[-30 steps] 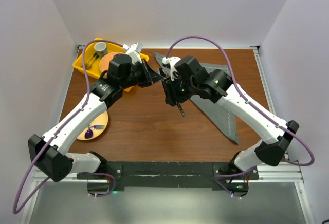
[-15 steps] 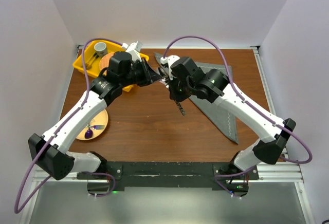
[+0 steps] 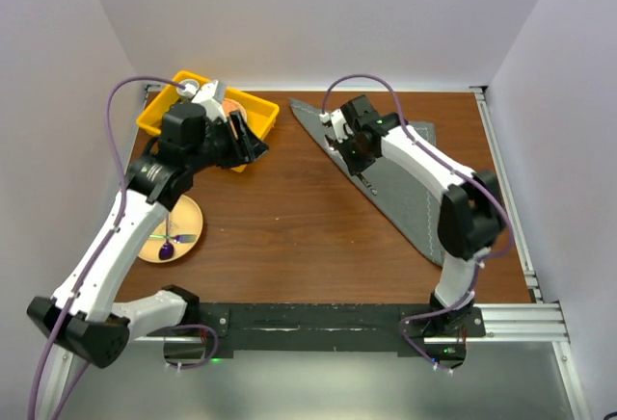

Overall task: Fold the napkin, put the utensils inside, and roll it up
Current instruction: Pass the utensil from the left arm to the right, then place the utensil onto the napkin

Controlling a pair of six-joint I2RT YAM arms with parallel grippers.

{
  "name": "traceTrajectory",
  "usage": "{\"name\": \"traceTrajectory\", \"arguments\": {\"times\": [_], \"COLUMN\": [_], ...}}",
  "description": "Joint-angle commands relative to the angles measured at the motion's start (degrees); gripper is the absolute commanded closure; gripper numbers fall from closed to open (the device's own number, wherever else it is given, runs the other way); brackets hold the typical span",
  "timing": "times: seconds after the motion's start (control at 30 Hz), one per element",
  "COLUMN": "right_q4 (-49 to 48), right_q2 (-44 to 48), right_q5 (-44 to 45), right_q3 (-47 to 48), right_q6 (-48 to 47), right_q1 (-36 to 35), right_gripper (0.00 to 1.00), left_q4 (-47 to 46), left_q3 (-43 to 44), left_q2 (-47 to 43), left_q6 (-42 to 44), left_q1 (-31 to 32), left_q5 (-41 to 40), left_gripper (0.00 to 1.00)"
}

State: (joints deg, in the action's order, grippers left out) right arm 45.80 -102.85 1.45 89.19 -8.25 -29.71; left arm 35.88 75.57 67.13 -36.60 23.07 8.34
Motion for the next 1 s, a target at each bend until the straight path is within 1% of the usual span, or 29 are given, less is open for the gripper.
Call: {"name": "traceTrajectory", "arguments": {"times": [0.0,0.03,0.07,0.13,0.17,0.27,0.43,0.67,0.97], "right_q4": [-0.1,0.2,0.7,3.5,4.2,5.4,4.6,3.9,3.1], "right_q2": [-8.1,-9.6,-13.0,-16.6,-19.3,-21.9,-21.8,-20.0,-19.9], "right_q5": [-2.1,-1.9,-2.2,-2.9,-4.0,-4.4,-6.5,-6.4,-7.2], "right_q3": [7.6,9.1,13.0,17.4,21.1,24.0,22.3,16.7,15.0], "right_q6": [-8.4,-8.8,-9.4,-9.8,-9.8,-9.5,-6.6,-7.7,-7.4], "right_q1": [2.6,2.9,3.2,4.1,4.6,5.5,7.7,8.9,9.3], "right_gripper": [1.0,1.0,1.0,1.0,1.0,1.0,1.0,1.0,1.0], "left_q4": [2.1,2.6,3.1,4.0,4.0,3.8,4.9,2.5,2.3], "left_q3": [-3.7,-4.2,-4.5,-4.6,-4.7,-4.6,-0.1,-2.8,-3.7], "left_q2": [-6.0,-6.4,-6.7,-6.4,-6.3,-5.2,-1.5,-1.0,-2.8], "left_q6": [5.2,5.3,5.4,5.7,5.8,6.1,8.0,7.6,7.6], "left_q1": [0.3,0.3,0.3,0.4,0.6,0.7,0.5,0.5,0.6], "left_q5": [0.5,0.8,1.2,1.6,1.6,1.5,0.2,1.6,1.9], "left_gripper": [0.46,0.46,0.46,0.46,0.46,0.46,0.46,0.47,0.47]}}
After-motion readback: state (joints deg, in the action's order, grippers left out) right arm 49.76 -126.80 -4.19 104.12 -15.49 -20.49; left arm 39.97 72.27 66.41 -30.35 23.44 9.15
